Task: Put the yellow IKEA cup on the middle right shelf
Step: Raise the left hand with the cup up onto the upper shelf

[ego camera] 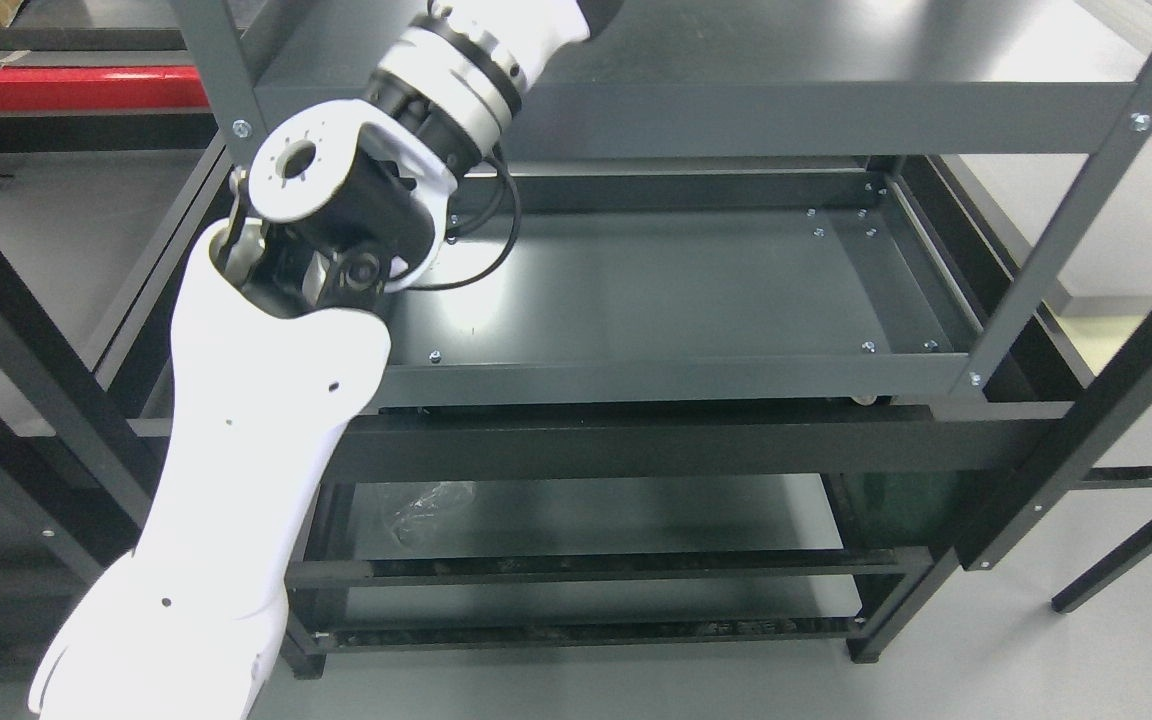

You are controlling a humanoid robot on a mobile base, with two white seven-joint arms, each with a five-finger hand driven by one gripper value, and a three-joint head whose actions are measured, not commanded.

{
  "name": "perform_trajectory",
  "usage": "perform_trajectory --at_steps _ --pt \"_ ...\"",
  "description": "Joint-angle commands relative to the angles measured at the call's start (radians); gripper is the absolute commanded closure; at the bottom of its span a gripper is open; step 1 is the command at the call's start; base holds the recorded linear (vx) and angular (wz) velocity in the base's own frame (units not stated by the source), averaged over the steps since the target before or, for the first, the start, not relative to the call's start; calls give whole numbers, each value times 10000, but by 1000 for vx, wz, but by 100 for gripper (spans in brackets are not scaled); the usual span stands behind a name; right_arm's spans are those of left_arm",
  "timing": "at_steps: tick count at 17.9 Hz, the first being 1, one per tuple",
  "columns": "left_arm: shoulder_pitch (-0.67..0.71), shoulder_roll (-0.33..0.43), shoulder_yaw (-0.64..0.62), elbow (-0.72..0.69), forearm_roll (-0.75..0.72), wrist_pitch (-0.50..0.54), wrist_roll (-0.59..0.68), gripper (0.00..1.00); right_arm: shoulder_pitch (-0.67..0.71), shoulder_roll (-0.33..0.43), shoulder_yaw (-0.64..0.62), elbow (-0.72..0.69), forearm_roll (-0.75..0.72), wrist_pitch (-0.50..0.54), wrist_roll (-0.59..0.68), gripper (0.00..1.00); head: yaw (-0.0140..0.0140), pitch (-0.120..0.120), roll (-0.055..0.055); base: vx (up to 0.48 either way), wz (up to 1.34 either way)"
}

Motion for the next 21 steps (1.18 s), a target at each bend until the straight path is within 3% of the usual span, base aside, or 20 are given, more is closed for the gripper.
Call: perform_trajectory --at_steps 1,4,13,17,21 --pt "-1247 175 501 3678 338 534 14 100 133 -175 169 -1 -245 18 64 1 0 0 0 92 54" --pt "-1248 175 395 4311 245 565 -31 100 133 -175 169 -1 -245 18 64 1 0 0 0 49 39" --pt "-1217 175 -82 4465 261 795 -78 95 133 -175 169 -1 -245 18 64 1 0 0 0 -4 -3" --pt "-1232 175 -204 4465 123 1484 -200 63 133 -175 169 -1 -245 18 64 1 0 0 0 0 0" --pt "-1232 175 -220 4465 -290 1516 -261 37 133 -175 169 -1 -245 18 64 1 0 0 0 0 0"
